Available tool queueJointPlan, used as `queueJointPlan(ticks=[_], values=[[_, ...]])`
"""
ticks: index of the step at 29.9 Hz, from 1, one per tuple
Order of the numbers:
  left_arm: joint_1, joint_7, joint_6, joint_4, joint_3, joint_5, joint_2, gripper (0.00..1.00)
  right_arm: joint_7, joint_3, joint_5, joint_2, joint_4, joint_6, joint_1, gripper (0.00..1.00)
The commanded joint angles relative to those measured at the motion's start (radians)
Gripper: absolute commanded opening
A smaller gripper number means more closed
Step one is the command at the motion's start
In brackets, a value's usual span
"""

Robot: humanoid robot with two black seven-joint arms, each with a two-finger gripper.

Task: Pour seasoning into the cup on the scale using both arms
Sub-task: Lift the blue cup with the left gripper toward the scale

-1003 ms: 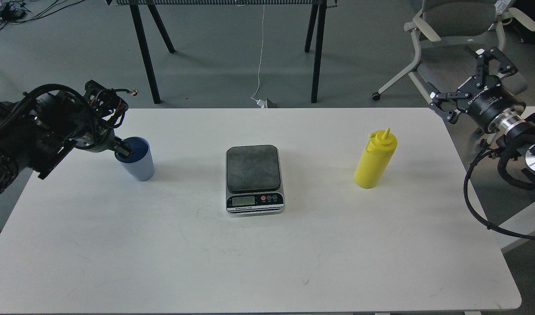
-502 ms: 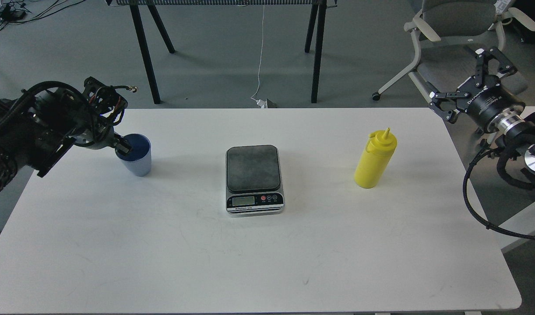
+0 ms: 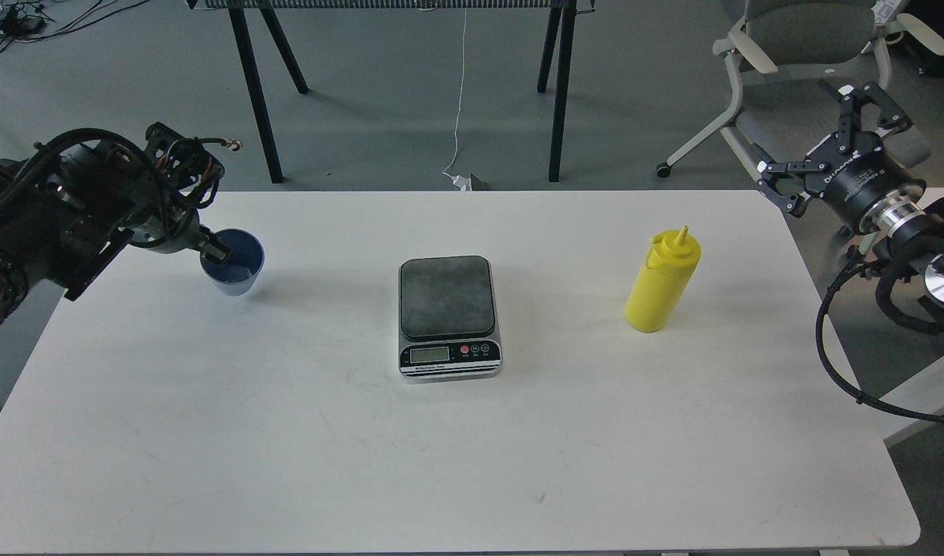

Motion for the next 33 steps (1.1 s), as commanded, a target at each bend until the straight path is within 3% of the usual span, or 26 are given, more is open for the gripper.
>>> queueJointPlan(ticks=[1, 6, 22, 33], values=[[-0.003, 0.000, -0.002, -0.001, 0.000, 0.000, 0.000, 0.05, 0.000, 0.000, 0.000, 0.002, 0.001, 0.000, 0.000, 0.99], [-0.071, 0.000, -0.044, -0.079, -0.009, 0.000, 0.008, 0.05, 0.000, 0.000, 0.000, 0.007, -0.001, 0.000, 0.000, 0.99], [-0.325, 0.000, -0.044, -0.404, -0.018, -0.083, 0.026, 0.06, 0.000, -0.011, 0.000, 0.010, -0.012, 0.000, 0.000, 0.99], [-0.365, 0.000, -0.044, -0.466, -0.015, -0.083, -0.098, 0.07, 0.000, -0.011, -0.002, 0.008, -0.012, 0.000, 0.000, 0.99]])
